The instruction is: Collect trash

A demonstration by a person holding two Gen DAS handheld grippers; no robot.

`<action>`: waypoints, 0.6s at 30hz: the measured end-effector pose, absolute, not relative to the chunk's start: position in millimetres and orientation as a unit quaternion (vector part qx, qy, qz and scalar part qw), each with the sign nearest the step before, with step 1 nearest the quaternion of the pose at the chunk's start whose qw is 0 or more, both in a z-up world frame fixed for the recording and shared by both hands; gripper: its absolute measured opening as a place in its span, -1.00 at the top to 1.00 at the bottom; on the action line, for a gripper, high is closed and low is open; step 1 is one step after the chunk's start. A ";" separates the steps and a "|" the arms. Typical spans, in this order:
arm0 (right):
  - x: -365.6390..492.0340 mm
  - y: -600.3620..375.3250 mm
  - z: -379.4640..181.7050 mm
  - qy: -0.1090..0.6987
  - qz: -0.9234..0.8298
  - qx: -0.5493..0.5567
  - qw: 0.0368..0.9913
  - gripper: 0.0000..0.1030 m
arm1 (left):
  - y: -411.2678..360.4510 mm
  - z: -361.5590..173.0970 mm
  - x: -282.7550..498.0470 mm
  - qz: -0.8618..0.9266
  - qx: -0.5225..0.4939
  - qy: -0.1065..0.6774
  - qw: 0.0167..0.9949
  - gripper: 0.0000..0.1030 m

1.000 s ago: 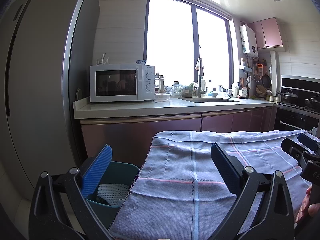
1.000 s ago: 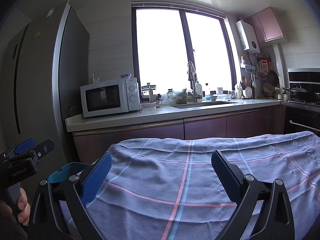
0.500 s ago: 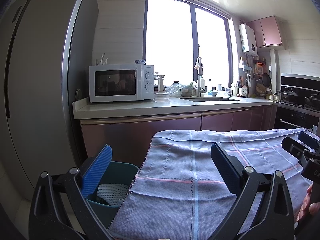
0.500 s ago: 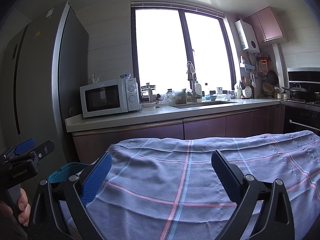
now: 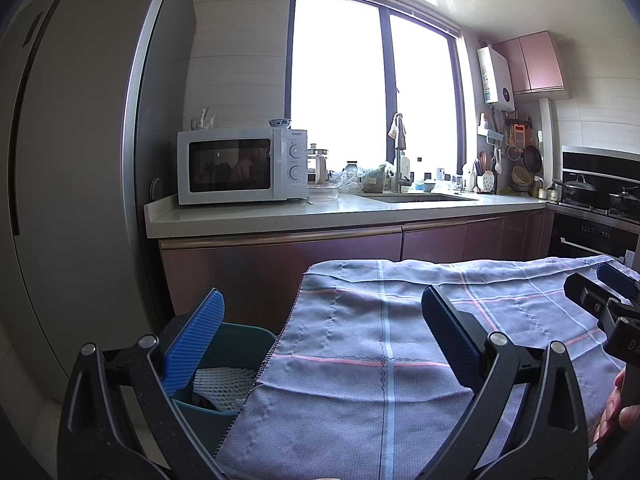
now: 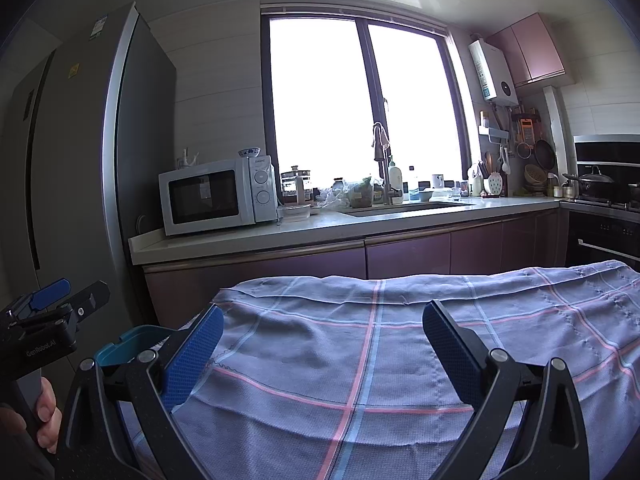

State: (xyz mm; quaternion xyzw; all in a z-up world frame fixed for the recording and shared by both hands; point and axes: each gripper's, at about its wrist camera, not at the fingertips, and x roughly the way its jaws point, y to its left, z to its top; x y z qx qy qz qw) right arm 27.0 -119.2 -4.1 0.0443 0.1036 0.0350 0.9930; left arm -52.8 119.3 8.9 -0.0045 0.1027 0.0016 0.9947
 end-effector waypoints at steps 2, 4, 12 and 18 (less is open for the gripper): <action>27.8 -118.5 -4.2 0.104 0.034 0.045 0.993 -0.87 | 118.8 9.1 -53.1 0.002 -0.004 0.103 0.995 -0.89; 27.2 -119.5 -4.3 0.104 0.034 0.045 0.993 -0.87 | 117.8 8.5 -53.2 0.002 -0.003 0.103 0.995 -0.89; 28.2 -120.2 -4.4 0.105 0.033 0.045 0.993 -0.87 | 116.1 7.8 -53.0 0.001 -0.004 0.104 0.995 -0.89; 28.2 -119.6 -3.9 0.105 0.033 0.045 0.993 -0.87 | 114.2 5.5 -51.0 -0.001 -0.004 0.106 0.994 -0.89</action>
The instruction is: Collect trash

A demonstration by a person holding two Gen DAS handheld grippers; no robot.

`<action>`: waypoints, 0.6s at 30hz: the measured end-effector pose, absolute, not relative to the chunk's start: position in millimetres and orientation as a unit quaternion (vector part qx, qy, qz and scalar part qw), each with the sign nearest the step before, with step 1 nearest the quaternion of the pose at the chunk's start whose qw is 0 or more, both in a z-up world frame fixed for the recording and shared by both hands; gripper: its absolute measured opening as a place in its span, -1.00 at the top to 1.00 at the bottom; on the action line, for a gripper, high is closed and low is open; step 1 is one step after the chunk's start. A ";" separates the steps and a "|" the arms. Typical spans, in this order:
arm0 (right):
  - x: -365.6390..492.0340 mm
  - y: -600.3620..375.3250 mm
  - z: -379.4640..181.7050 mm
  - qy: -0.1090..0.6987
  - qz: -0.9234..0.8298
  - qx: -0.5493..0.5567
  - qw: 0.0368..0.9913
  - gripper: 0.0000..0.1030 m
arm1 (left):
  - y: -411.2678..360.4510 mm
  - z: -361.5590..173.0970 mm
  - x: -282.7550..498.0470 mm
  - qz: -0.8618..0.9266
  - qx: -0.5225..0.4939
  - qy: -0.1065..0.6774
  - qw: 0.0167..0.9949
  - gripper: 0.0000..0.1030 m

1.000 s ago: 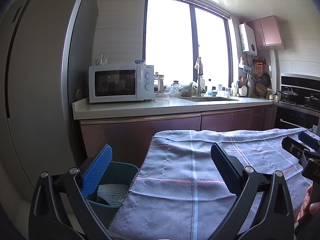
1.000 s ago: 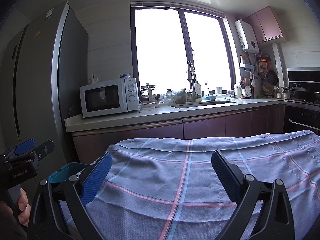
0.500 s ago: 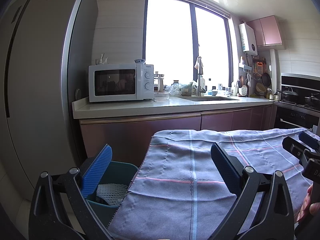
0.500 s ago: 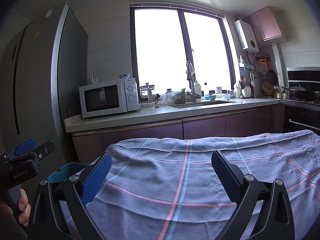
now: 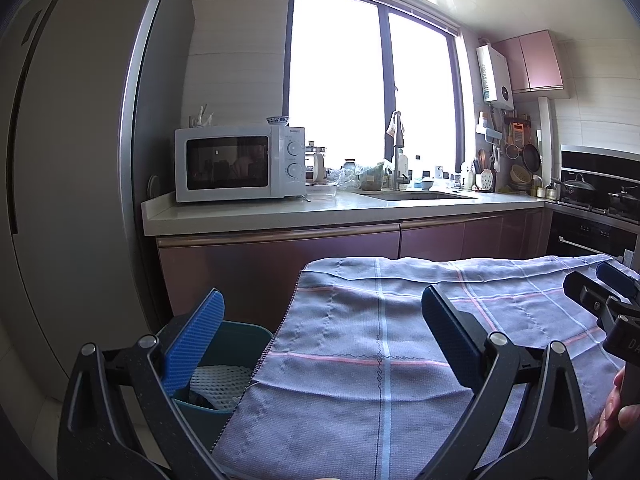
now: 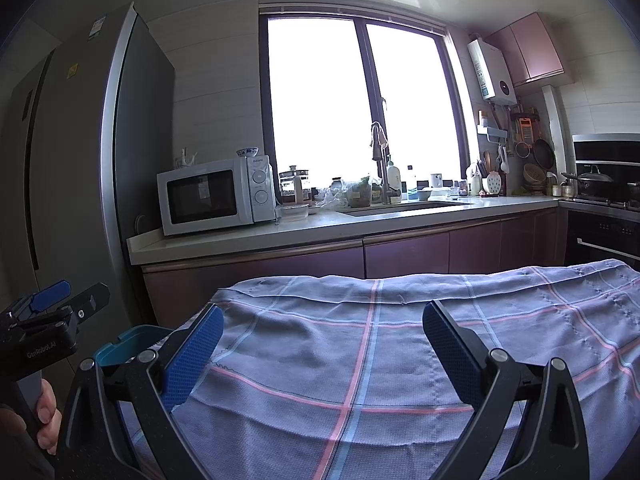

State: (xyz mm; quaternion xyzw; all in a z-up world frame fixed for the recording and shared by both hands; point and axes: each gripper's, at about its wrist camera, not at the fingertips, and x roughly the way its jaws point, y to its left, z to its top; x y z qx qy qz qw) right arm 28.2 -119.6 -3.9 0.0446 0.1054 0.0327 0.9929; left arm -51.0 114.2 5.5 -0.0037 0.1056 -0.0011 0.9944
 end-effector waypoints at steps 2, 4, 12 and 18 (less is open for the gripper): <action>27.9 -119.7 -3.8 0.104 0.033 0.045 0.993 -0.87 | 113.5 4.6 -50.5 -0.002 -0.004 0.106 0.994 -0.89; 28.1 -119.8 -3.9 0.105 0.033 0.044 0.993 -0.87 | 113.5 3.0 -49.3 -0.001 -0.003 0.106 0.994 -0.89; 29.0 -120.4 -5.4 0.106 0.030 0.046 0.993 -0.87 | 111.6 2.0 -48.6 -0.001 -0.002 0.107 0.994 -0.89; 29.2 -120.8 -5.8 0.106 0.030 0.046 0.993 -0.87 | 110.4 2.1 -48.4 -0.001 -0.001 0.109 0.994 -0.89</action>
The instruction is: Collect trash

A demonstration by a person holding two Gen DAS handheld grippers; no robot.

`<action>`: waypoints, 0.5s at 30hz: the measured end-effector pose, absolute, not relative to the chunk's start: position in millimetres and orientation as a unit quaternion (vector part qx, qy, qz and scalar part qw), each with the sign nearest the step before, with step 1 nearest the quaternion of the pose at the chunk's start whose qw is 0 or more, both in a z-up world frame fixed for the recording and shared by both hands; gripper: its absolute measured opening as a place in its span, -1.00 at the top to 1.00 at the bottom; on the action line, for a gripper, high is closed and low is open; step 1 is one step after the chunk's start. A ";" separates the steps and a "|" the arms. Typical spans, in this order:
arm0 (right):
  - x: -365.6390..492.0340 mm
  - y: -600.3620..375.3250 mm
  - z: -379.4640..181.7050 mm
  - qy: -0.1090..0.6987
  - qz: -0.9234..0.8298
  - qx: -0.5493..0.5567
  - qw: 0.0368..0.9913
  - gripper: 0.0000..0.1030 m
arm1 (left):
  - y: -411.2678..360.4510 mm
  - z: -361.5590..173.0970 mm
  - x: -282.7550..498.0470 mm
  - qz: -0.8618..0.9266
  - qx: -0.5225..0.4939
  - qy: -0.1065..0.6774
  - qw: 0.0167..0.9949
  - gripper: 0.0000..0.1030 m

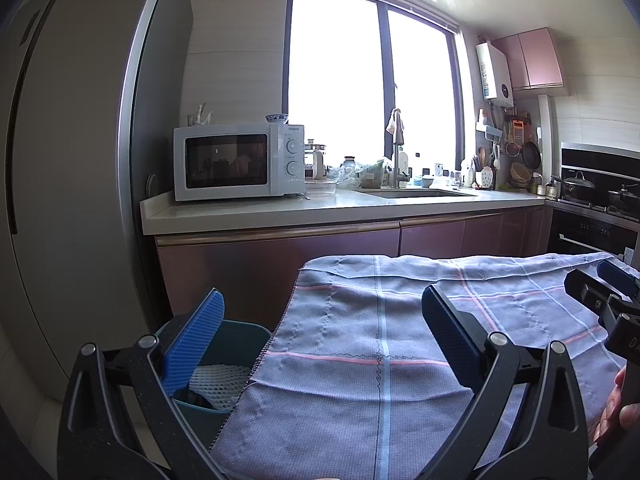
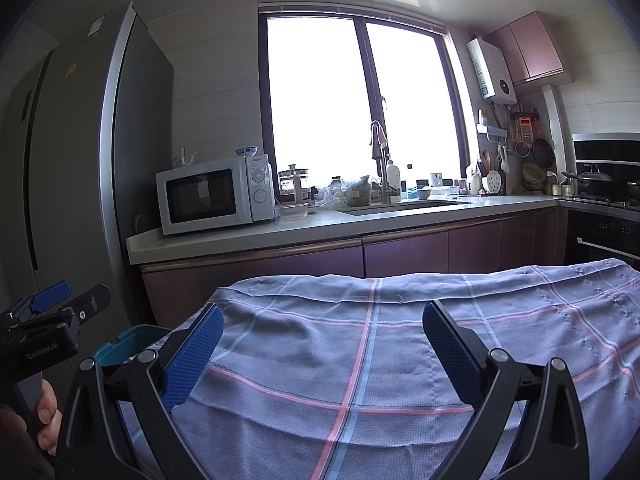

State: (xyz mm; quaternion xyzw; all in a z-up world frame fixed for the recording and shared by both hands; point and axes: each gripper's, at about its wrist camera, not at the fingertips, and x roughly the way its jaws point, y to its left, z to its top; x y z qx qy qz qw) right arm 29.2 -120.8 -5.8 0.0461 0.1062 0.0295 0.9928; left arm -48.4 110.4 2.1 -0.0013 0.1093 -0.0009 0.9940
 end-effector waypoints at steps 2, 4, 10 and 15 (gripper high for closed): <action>29.4 -120.4 -5.5 0.106 0.029 0.046 0.993 -0.87 | 110.5 1.9 -48.3 -0.001 -0.001 0.109 0.994 -0.89; 29.5 -120.8 -5.6 0.106 0.029 0.046 0.993 -0.87 | 110.6 1.4 -48.0 -0.001 -0.001 0.109 0.994 -0.89; 30.2 -121.4 -5.8 0.106 0.028 0.047 0.993 -0.87 | 109.4 0.3 -46.1 -0.001 0.001 0.110 0.994 -0.89; 30.5 -121.4 -5.9 0.107 0.028 0.047 0.993 -0.87 | 108.4 -0.9 -43.0 -0.002 0.002 0.113 0.994 -0.89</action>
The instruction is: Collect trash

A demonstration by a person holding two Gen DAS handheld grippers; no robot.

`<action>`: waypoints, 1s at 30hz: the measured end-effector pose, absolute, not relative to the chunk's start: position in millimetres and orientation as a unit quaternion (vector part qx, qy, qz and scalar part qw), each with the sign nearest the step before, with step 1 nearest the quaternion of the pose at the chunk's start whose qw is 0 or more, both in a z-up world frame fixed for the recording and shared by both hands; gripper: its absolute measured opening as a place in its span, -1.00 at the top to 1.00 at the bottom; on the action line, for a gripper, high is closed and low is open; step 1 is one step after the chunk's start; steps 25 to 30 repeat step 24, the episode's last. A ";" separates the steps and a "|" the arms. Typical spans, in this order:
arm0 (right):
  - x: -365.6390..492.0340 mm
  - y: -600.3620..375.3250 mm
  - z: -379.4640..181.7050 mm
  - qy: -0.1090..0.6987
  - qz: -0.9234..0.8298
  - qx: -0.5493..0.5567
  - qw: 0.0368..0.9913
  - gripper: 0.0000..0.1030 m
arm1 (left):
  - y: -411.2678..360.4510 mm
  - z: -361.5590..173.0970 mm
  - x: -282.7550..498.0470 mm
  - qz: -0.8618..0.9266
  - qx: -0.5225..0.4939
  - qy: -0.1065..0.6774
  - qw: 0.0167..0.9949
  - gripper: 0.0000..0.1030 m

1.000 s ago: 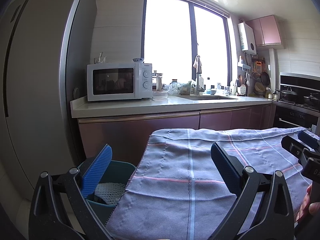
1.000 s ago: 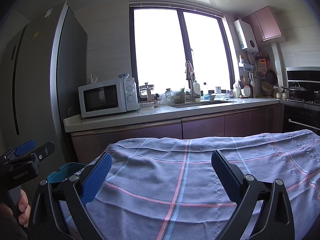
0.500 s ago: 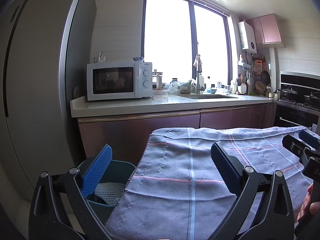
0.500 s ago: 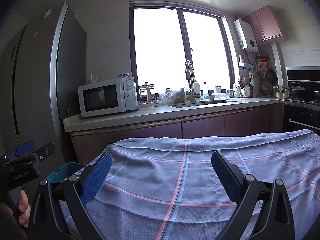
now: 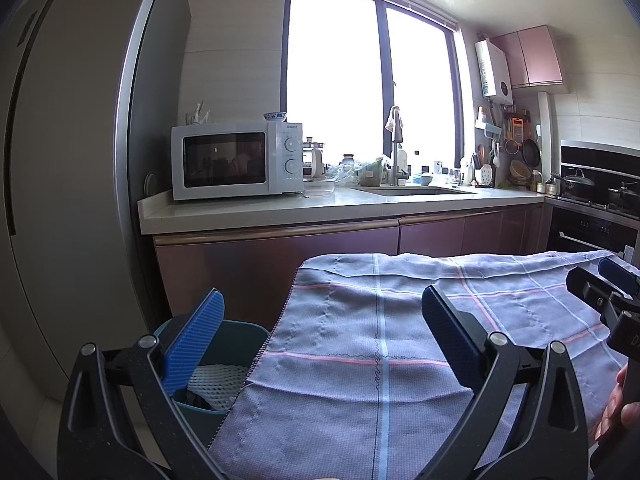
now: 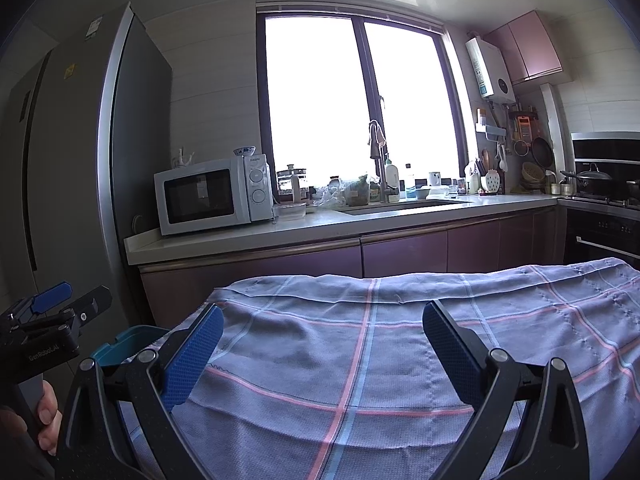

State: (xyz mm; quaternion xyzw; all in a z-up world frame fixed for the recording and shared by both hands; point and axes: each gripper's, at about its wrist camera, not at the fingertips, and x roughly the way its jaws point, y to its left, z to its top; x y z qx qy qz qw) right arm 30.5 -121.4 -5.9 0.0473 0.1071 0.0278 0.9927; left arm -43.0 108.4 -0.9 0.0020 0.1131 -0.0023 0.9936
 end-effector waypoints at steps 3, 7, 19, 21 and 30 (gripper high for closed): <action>30.8 -122.9 -7.0 0.108 0.027 0.049 0.993 -0.87 | 108.3 -1.8 -42.4 -0.002 0.002 0.114 0.993 -0.89; 33.0 -123.7 -8.8 0.111 0.027 0.049 0.992 -0.87 | 107.1 -1.8 -41.1 -0.002 0.002 0.116 0.993 -0.89; 37.0 -137.6 -9.7 0.120 0.016 0.045 0.992 -0.87 | 95.7 -5.9 -15.6 -0.034 0.000 0.164 0.986 -0.89; 41.7 -151.9 -10.0 0.134 0.005 0.043 0.990 -0.87 | 89.7 -9.8 6.1 -0.049 -0.001 0.203 0.978 -0.89; 55.8 -183.5 -13.8 0.177 -0.022 0.042 0.983 -0.87 | 74.8 -20.5 43.7 -0.059 0.005 0.265 0.962 -0.89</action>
